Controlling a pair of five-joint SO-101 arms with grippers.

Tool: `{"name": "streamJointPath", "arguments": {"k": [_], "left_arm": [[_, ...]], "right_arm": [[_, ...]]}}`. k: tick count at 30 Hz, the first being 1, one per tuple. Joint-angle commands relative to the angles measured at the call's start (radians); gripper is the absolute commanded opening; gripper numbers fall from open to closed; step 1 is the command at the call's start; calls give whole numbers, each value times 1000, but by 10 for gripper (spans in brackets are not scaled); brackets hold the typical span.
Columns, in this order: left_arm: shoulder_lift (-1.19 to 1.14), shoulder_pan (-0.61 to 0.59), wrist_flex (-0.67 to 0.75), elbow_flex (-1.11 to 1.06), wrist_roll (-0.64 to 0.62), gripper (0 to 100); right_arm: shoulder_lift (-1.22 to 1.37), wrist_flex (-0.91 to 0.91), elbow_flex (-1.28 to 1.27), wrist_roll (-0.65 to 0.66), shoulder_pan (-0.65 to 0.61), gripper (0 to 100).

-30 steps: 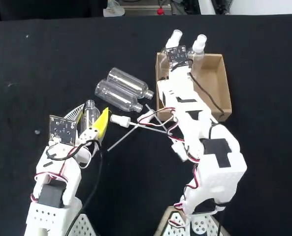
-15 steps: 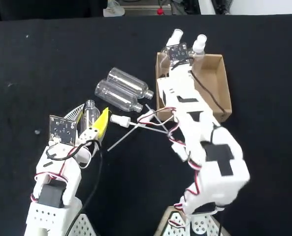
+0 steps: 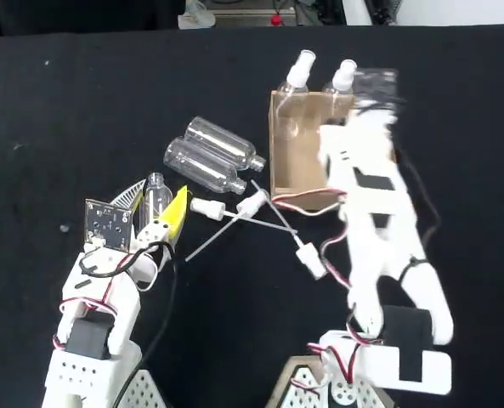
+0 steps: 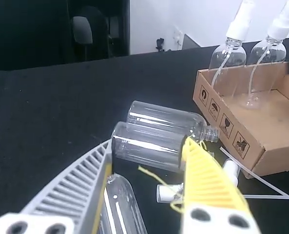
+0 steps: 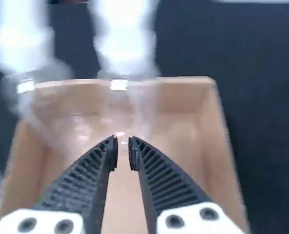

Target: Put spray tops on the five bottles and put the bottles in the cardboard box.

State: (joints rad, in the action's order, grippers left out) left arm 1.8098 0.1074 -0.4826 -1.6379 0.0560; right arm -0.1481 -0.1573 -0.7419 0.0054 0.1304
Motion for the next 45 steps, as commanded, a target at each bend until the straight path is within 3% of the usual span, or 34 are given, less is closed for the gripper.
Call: {"name": "streamJointPath", "arguments": {"k": [1, 8, 16, 45], "left_arm": [[11, 2, 20, 19, 9, 223], [11, 2, 25, 18, 9, 223], [11, 2, 23, 19, 9, 223], [11, 2, 20, 19, 9, 223]], "right_arm": [[-50, -9, 36, -124, 92, 11], [91, -2, 148, -339, 150, 11], [369, -3, 390, -480, 150, 11], [441, -2, 437, -474, 71, 15]]}}
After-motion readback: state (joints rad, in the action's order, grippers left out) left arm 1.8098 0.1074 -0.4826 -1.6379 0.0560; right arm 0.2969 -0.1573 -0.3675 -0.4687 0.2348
